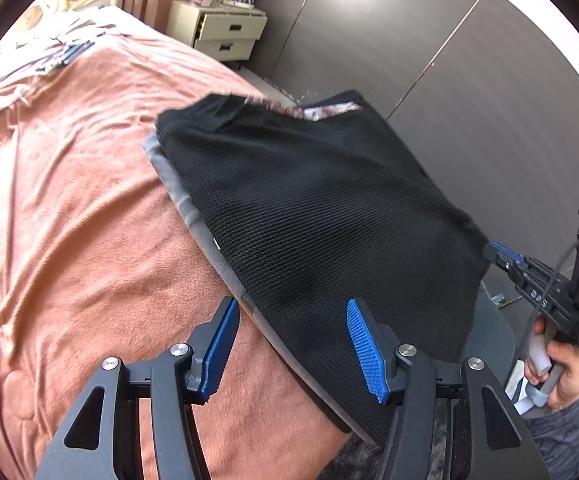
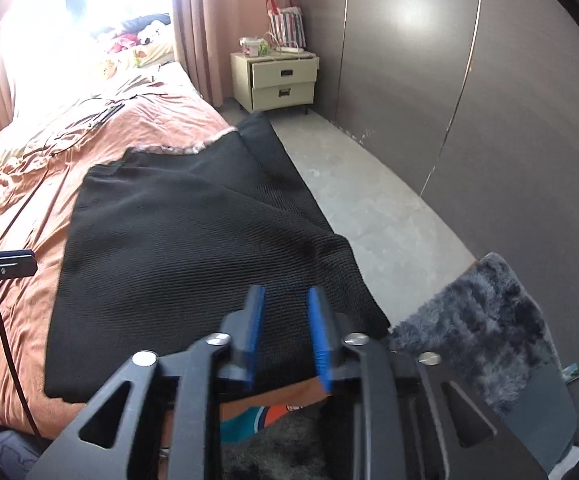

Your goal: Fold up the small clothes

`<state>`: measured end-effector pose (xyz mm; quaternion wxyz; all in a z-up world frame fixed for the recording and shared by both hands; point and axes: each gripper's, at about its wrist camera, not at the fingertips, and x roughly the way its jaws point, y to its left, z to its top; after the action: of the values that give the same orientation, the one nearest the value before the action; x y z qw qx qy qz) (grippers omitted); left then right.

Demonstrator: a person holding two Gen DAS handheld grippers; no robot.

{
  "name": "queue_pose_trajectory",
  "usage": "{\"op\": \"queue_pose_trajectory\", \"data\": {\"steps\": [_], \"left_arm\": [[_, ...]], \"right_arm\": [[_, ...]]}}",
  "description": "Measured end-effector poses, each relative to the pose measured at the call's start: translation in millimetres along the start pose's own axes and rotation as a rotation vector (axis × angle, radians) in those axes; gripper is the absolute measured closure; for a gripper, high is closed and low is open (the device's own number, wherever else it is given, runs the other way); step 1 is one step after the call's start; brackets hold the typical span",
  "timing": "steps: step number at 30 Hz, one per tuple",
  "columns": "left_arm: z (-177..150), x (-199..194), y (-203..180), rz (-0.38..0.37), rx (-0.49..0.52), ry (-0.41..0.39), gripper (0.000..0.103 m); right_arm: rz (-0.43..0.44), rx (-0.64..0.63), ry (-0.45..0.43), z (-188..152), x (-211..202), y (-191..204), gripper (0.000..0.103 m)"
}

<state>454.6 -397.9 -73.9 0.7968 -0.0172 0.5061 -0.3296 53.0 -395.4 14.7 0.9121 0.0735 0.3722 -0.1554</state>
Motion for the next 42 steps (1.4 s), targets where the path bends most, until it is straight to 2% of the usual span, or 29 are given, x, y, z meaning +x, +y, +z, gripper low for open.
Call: {"op": "queue_pose_trajectory", "data": {"steps": [1,3,4,5,7,15,25,28,31,34,40,42], "left_arm": [[-1.5,-8.5,-1.8,0.004,0.003,-0.012,0.039],[-4.5,-26.0,-5.2,0.009,0.009,-0.043,0.020],[-6.7,-36.1,-7.3,0.012,0.014,-0.061,0.013],[-8.9,-46.5,-9.3,0.019,0.018,-0.081,0.001],[-15.1,-66.2,-15.3,0.022,0.028,-0.109,0.000],[-40.7,-125.4,-31.5,0.026,0.038,-0.162,0.000],[-82.8,-205.3,-38.5,0.062,0.074,-0.270,0.000],[-94.9,-227.2,-40.3,0.124,0.106,-0.306,0.000],[-107.0,-250.1,-33.7,0.127,0.101,-0.331,0.000],[-119.6,-270.4,-28.9,0.161,0.116,-0.365,0.000],[-151.7,-305.9,-19.2,0.204,0.130,-0.394,0.000],[-162.3,-316.6,-16.2,0.206,0.132,-0.400,0.000]], "right_arm": [[-0.002,-0.003,-0.011,-1.1,-10.4,2.4,0.036],[-0.022,-0.011,-0.039,-7.1,-34.9,10.1,0.007],[-0.030,-0.013,-0.047,-10.0,-44.9,13.9,0.003],[-0.041,-0.011,-0.040,-13.1,-54.0,17.8,0.000],[-0.036,-0.010,-0.019,-17.9,-66.0,23.4,0.000],[-0.009,-0.007,-0.046,-40.3,-124.8,34.7,0.000],[0.041,0.000,-0.125,-64.5,-198.0,41.8,0.000],[0.055,-0.002,-0.135,-73.2,-214.9,47.2,0.000],[0.072,-0.003,-0.148,-82.4,-235.1,55.6,0.000],[0.086,-0.006,-0.170,-87.5,-251.8,63.0,0.000],[0.106,-0.018,-0.207,-102.5,-278.0,79.0,0.000],[0.138,-0.010,-0.211,-109.0,-283.6,82.4,0.000]]}}
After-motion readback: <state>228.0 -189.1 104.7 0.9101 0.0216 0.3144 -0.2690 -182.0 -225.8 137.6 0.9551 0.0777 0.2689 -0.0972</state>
